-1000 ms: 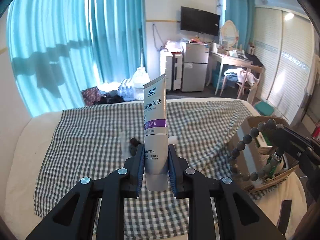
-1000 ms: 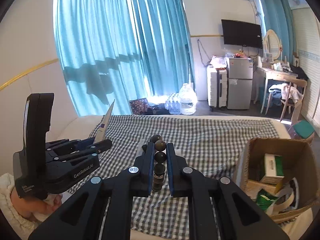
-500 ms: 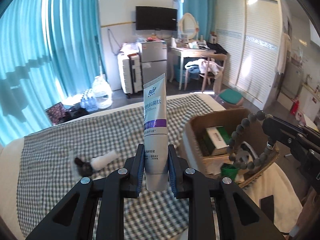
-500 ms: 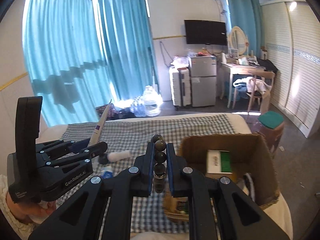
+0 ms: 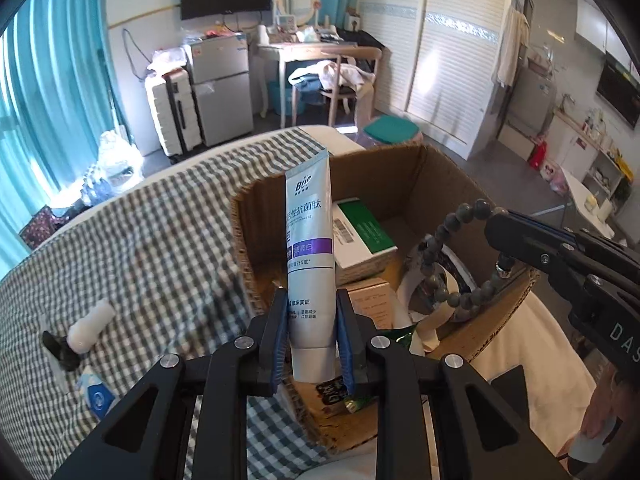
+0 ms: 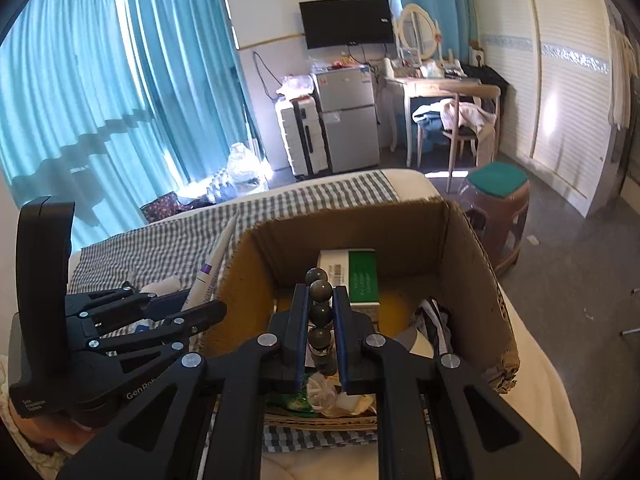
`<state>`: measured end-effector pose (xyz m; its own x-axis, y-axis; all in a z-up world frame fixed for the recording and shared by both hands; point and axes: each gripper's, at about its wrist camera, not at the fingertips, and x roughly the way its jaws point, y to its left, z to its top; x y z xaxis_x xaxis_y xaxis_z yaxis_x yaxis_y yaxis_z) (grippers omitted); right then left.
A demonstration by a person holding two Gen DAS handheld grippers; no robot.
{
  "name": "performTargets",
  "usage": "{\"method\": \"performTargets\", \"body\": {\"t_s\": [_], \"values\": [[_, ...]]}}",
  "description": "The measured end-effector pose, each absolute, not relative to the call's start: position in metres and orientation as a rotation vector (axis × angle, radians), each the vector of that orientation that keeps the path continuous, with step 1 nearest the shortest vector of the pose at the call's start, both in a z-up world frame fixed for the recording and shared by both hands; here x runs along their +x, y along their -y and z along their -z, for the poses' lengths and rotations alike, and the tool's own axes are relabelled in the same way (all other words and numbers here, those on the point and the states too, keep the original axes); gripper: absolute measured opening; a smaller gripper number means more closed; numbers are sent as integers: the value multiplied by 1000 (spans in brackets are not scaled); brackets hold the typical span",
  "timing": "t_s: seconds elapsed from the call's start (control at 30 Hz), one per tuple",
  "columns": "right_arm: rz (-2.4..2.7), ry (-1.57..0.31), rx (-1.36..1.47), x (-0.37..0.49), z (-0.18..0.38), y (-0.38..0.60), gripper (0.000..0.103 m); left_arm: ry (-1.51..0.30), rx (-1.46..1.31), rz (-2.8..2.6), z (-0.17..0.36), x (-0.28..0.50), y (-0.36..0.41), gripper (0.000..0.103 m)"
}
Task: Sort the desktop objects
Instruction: 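Open both tools to drop the toothpaste tube and bracelet into the box, then move both open tools back over the remaining items on the bed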
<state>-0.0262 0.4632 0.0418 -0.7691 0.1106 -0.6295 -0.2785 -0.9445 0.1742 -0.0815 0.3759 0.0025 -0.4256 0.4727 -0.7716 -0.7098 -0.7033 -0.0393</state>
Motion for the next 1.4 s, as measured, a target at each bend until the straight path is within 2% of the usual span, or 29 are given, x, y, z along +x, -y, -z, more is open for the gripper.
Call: {"method": "performTargets", "body": {"t_s": [0.07,0.1,0.13,0.17,0.2,0.23,0.33,0.47,0.53,0.57,0.8,0.93,1.13,1.27,1.4], "values": [[-2730,-397,-969,-28,-35,-470,12,-395,-1048,-2139,4,-81,-381,28],[-2722,-408,-975,-29,-33,-473,13,-407,-1054,-2131,6,-82,-381,46],[-2712,-419,-979,-29,-31,-474,19,-428,-1060,-2139,7,-80,-381,59],[-2691,-414,-980,-28,-30,-474,24,-445,-1061,-2155,7,-78,-378,81],[-2664,-396,-980,-28,-29,-473,36,-449,-1051,-2173,5,-76,-374,88],[-2645,-381,-973,-27,-30,-473,42,-445,-1037,-2187,3,-74,-368,88],[-2629,-366,-949,-24,-33,-472,42,-444,-1056,-2218,1,-71,-351,90],[-2664,-336,-901,-19,-42,-451,44,-406,-1089,-2314,-5,-74,-307,98],[-2712,-327,-871,-16,-47,-437,59,-371,-1116,-2366,-6,-78,-277,99],[-2746,-327,-847,-15,-49,-426,62,-355,-1132,-2391,-6,-82,-263,100],[-2972,-312,-832,-29,-52,-347,67,-333,-1286,-2693,6,-106,-126,103],[-3075,-233,-863,-47,-43,-295,79,-265,-1388,-2845,22,-113,-46,103],[-3183,-210,-978,-86,-8,-226,79,-115,-1552,-2902,58,-116,23,103],[-3178,-234,-1119,-120,26,-195,79,-51,-1595,-2887,79,-120,39,103],[-3165,-137,-1233,-153,62,-167,79,6,-1605,-2871,97,-131,46,103]]}}
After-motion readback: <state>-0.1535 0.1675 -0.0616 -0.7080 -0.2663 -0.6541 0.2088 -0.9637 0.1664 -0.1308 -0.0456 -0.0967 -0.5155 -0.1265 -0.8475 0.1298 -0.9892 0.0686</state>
